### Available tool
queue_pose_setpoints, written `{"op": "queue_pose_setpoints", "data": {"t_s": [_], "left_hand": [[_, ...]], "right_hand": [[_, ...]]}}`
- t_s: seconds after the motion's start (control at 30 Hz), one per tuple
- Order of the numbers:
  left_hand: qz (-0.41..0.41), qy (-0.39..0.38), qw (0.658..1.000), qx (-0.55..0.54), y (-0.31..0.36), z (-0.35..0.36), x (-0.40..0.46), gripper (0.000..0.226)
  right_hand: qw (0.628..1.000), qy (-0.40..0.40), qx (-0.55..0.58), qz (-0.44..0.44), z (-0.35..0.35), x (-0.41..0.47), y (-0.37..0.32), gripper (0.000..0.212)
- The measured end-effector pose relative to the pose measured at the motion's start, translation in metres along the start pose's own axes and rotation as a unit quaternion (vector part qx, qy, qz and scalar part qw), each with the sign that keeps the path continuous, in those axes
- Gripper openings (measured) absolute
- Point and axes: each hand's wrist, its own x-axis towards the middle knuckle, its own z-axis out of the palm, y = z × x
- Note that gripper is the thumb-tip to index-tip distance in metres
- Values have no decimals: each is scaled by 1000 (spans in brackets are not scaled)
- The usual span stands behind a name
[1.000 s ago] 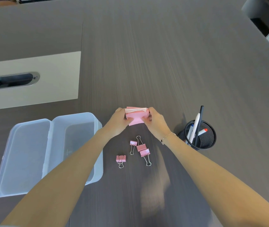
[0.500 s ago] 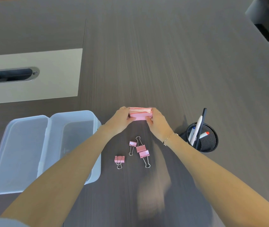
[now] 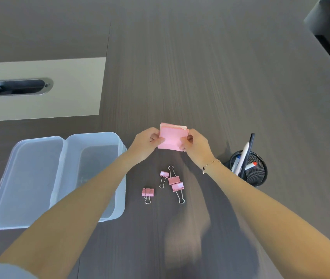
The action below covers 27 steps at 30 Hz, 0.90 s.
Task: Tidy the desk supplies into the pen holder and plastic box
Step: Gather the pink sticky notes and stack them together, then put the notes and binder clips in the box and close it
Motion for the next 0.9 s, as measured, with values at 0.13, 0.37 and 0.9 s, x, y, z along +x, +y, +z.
{"op": "queue_pose_setpoints", "data": {"t_s": [0.13,0.37,0.9], "left_hand": [[-21,18,996,-91,11,-46,-18,5],[-143,63,982,-104,-20,-145,-84,6],[-222,142,959,108,-105,-70,-76,39]], "right_hand": [[998,-41,50,-16,-5,-1,-39,18],[993,-89,74,-32,-8,-12,-84,18],[979,-167,-113,30,3,-44,8,26]]}}
